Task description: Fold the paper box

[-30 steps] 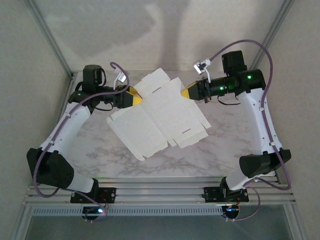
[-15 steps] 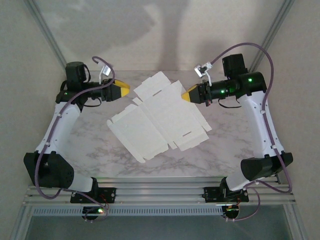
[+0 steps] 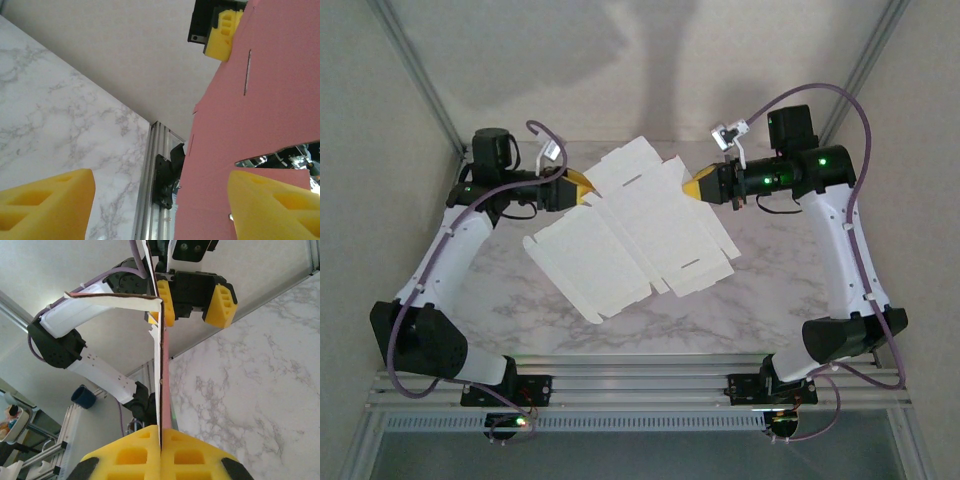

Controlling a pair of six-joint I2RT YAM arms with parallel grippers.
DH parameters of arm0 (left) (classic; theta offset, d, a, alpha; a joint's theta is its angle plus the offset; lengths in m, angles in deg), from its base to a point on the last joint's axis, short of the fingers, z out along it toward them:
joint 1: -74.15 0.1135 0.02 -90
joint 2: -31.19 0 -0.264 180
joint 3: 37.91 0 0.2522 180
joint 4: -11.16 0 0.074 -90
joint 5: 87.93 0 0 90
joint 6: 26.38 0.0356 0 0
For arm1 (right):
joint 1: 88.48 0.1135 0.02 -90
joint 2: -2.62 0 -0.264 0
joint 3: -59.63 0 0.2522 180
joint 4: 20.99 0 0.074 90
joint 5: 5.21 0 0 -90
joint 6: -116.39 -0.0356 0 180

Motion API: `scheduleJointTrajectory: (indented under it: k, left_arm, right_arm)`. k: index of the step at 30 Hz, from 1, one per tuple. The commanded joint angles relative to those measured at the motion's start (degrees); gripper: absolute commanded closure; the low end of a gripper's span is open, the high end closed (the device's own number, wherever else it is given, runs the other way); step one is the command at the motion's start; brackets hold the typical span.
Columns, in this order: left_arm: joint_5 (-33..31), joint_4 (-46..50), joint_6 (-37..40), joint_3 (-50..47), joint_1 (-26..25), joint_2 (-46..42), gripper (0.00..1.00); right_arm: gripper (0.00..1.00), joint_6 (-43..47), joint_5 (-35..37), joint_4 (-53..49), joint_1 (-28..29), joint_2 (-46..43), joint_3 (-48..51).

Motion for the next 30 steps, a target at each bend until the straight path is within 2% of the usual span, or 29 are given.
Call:
scheduleJointTrajectory:
  k: [1, 13, 30]
  left_arm:
    - [2.13, 0.5, 0.11, 1.16, -0.71, -1.76, 0.3]
    - [2.44, 0.85, -0.5, -1.7, -3.14, -2.57, 0.36]
    - [0.66, 1.53, -0.62, -5.1, -6.35, -2.05, 0.54]
  right_arm:
    - [1.0, -0.29, -0.56, -0.24, -0.43, 0.97, 0.33]
    - [1.0, -1.58, 0.8, 1.14, -0.38, 1.33, -0.11]
    - [1.0, -3.31, 2.16, 3.44, -0.44, 1.21, -0.52]
